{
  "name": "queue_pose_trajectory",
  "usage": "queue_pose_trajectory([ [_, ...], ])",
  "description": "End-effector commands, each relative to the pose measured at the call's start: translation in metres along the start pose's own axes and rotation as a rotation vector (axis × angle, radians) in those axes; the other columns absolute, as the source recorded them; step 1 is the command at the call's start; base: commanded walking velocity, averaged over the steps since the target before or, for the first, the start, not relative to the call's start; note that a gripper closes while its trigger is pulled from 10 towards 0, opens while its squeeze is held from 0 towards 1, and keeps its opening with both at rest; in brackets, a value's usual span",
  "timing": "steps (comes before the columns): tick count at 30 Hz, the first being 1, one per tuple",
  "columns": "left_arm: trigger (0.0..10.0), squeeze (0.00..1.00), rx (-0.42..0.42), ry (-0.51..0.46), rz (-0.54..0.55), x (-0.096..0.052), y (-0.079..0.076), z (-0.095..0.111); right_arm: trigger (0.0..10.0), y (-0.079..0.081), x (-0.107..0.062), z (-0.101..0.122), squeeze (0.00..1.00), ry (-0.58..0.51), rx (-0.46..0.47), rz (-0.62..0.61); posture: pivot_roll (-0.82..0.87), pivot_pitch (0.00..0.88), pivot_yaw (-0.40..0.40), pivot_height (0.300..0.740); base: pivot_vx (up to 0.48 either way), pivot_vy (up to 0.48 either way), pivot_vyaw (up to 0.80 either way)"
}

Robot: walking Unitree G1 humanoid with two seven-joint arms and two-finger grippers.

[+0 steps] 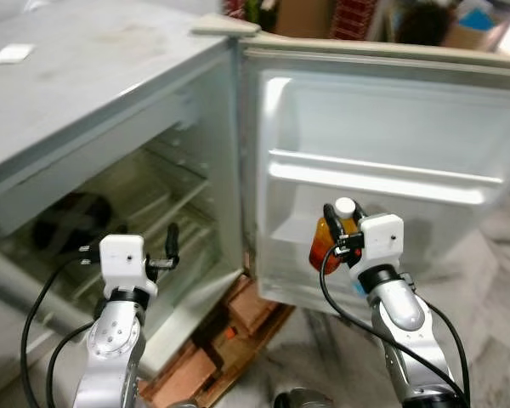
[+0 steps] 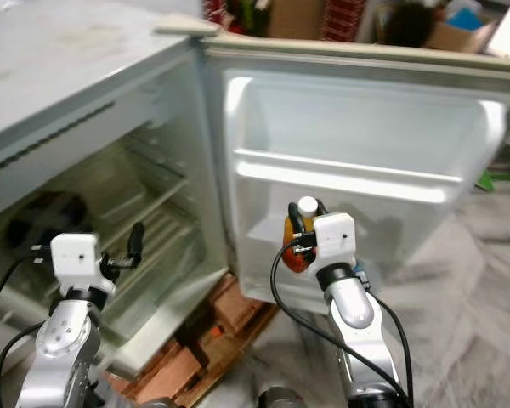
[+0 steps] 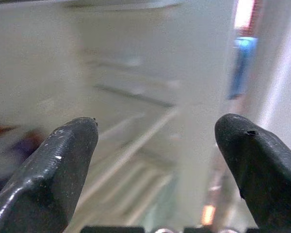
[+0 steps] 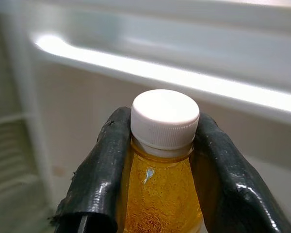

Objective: Restocking fridge

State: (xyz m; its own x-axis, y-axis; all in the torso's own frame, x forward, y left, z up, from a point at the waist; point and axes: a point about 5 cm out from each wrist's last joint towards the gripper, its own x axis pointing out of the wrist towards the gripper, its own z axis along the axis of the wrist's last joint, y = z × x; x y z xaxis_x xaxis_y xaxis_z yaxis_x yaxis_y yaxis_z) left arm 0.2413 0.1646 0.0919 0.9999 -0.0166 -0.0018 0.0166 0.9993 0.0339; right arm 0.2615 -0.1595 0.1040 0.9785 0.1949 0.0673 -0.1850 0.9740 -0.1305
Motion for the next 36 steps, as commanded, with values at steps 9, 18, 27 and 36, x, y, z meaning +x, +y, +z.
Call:
queue_pose_trajectory([
  [9, 10.0, 0.0, -0.021, 0.018, 0.005, -0.004, 0.003, -0.001, 10.0, 0.005, -0.002, 0.003, 0.0, -0.013, 0.004, 0.002, 0.04, 0.105, 0.01, 0.74, 0.155, 0.0, -0.25],
  [18, 10.0, 0.0, -0.02, 0.032, 0.001, -0.005, 0.002, -0.003, 10.0, 0.008, 0.0, 0.002, 0.0, -0.009, 0.005, 0.008, 0.05, 0.1, 0.01, 0.74, 0.0, 0.0, 0.0],
  [27, 10.0, 0.0, -0.011, 0.039, -0.002, -0.004, 0.003, -0.004, 10.0, 0.007, -0.01, -0.011, 0.0, 0.049, -0.003, -0.011, 0.05, 0.106, 0.021, 0.74, 0.0, 0.0, 0.0],
  [36, 10.0, 0.0, -0.001, 0.04, -0.008, -0.003, 0.002, -0.002, 10.0, 0.007, -0.009, -0.013, 0.0, 0.057, 0.003, -0.013, 0.05, 0.114, 0.027, 0.703, 0.0, 0.0, 0.0],
])
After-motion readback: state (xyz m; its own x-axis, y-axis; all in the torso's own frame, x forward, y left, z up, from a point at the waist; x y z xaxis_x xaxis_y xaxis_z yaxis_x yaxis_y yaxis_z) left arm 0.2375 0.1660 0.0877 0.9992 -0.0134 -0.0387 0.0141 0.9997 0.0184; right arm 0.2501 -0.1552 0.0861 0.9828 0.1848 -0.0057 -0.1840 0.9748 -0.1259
